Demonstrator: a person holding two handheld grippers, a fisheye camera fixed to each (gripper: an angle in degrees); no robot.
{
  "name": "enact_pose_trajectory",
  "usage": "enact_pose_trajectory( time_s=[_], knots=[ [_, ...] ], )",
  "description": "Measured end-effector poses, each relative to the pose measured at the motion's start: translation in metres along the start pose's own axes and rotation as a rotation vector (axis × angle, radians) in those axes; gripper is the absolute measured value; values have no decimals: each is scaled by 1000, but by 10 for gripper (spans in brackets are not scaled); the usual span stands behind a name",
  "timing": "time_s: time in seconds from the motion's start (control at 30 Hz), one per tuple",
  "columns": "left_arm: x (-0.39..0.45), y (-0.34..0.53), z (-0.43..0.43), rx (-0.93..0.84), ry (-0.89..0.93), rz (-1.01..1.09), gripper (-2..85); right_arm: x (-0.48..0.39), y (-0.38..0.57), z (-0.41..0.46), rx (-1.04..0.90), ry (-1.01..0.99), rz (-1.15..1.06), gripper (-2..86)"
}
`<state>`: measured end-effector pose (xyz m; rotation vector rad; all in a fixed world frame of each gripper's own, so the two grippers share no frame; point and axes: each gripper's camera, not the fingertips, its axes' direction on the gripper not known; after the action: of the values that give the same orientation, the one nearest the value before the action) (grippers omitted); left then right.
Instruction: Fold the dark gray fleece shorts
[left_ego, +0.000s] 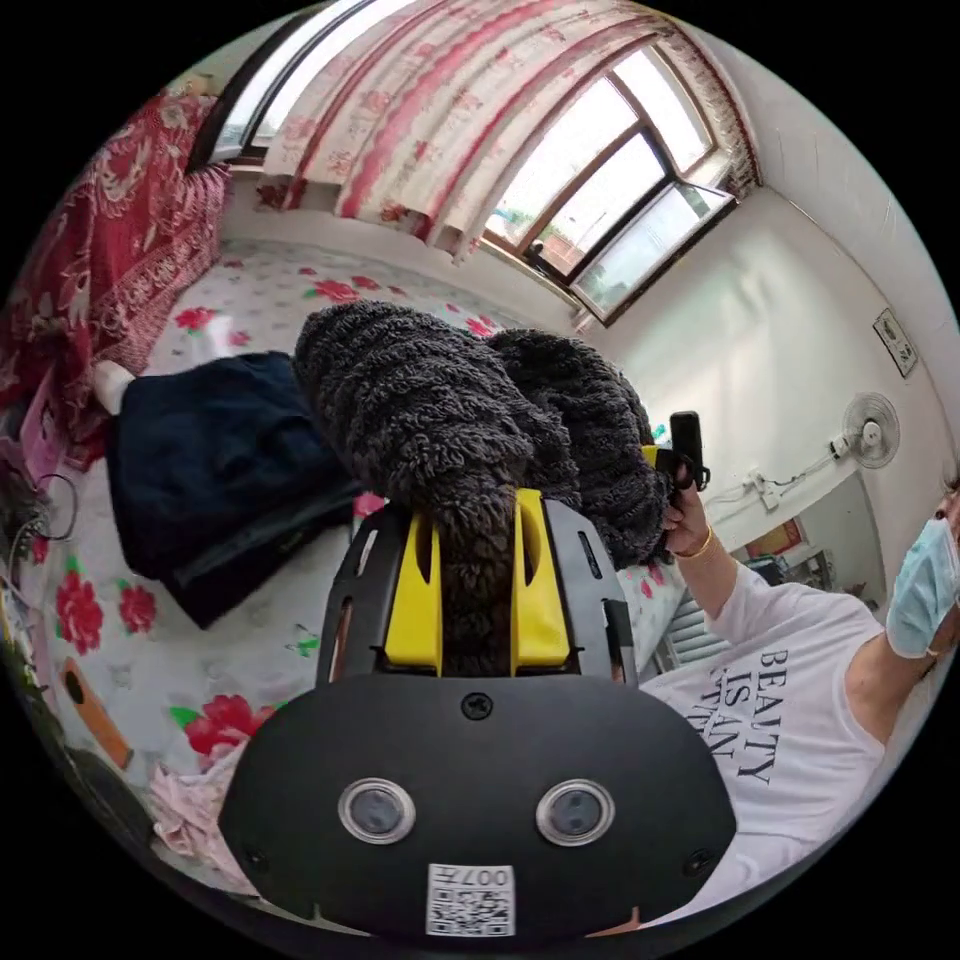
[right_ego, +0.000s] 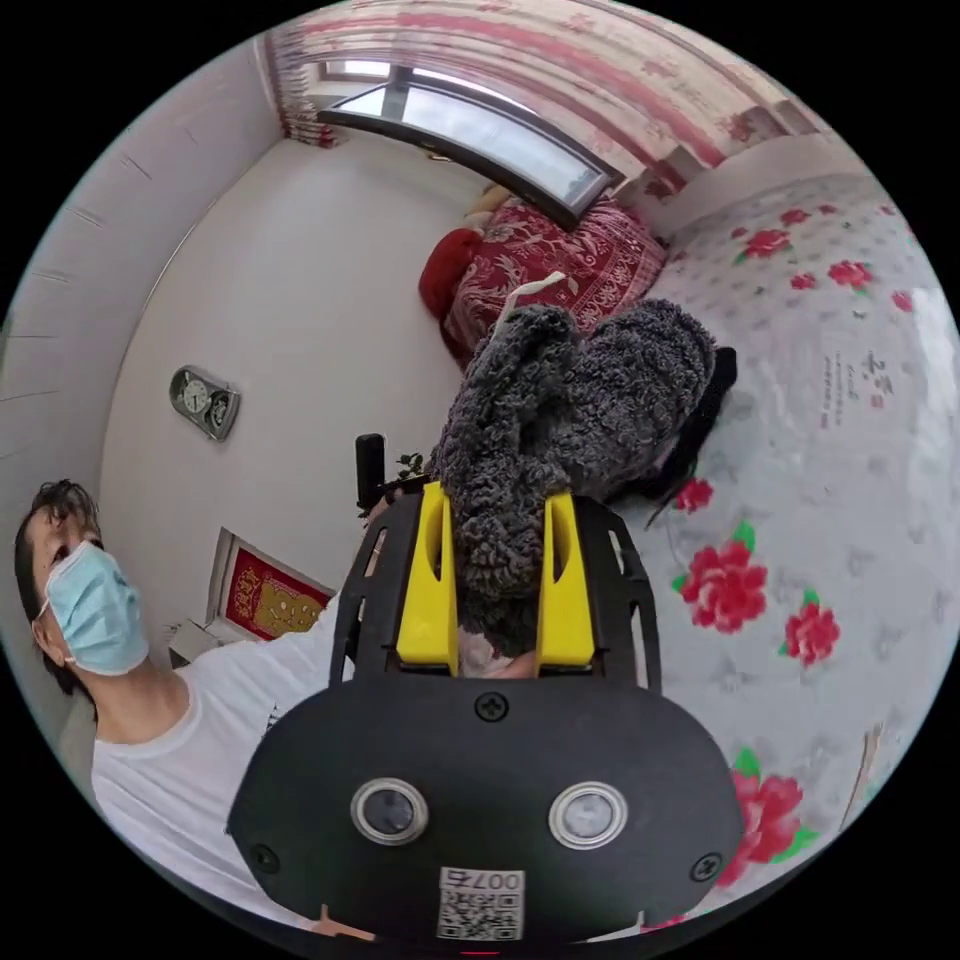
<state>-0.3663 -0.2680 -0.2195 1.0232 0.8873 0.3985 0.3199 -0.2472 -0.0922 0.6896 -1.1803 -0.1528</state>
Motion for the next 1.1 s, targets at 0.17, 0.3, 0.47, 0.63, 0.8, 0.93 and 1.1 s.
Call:
enact_pose_trajectory(
  time_s=[0.17, 0.3, 0.47, 0.63, 0.8, 0.93, 1.1],
  knots=[
    [-99, -7, -19, 122, -413, -240, 131, 44, -99, 110, -64, 40, 60, 108],
    [-125, 75, 39, 71, -457, -286, 127, 97, -33, 155, -199, 172, 87, 97],
    [-71, 233, 136, -84, -456, -270, 95, 146, 143, 119, -452, 468, 184, 78],
    [8, 325, 191, -231, -367, -315, 80, 151, 312, -31, -464, 739, 550, 58],
    [87, 349, 243, -353, -223, -242, 78, 135, 383, -146, -261, 867, 749, 46],
    [176, 339, 274, -382, -215, -53, 80, 146, 401, -208, -161, 959, 806, 30],
    [252, 340, 304, -377, -201, 4, 76, 187, 365, -238, -202, 883, 778, 14]
  ],
)
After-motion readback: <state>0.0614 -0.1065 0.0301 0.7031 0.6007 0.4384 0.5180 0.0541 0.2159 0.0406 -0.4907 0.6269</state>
